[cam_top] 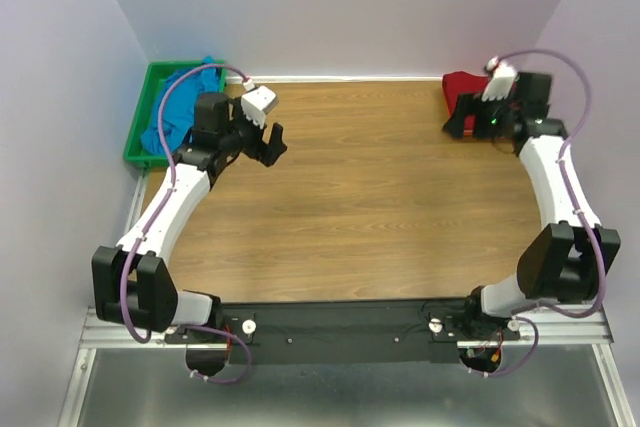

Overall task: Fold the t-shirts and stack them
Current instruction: Reset both grippers

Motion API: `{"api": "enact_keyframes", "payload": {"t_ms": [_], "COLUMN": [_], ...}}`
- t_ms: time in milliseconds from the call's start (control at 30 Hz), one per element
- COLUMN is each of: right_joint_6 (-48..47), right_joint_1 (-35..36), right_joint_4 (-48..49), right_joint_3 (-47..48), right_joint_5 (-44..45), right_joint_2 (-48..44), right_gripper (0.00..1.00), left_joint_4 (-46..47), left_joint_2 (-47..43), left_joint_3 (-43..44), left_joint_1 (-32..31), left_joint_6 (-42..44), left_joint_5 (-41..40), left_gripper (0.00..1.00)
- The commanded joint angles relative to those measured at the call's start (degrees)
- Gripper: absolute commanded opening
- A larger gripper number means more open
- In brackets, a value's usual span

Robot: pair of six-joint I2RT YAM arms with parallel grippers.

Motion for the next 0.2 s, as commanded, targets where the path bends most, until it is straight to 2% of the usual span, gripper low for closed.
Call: {"api": "enact_keyframes", "payload": {"t_ms": [0, 167], "right_joint_6": [5.07, 6.48], "right_joint_1": [4.55, 5.88], "right_joint_4": [0.19, 1.61], "right_joint_3": [-12.34, -19.65], "right_joint_5": [-3.94, -5.00], "right_joint_2": [-6.77, -10.56], "right_gripper": [1.00, 1.00], "left_joint_4": [0.76, -1.17], "left_joint_2": [-3.81, -7.49], "left_joint_3": [-5.89, -8.36], "left_joint_1": [1.44, 2.50], "left_joint_6": [-0.22, 0.75], "left_joint_5": [0.78, 1.13], "left_gripper": [0.90, 0.90]}}
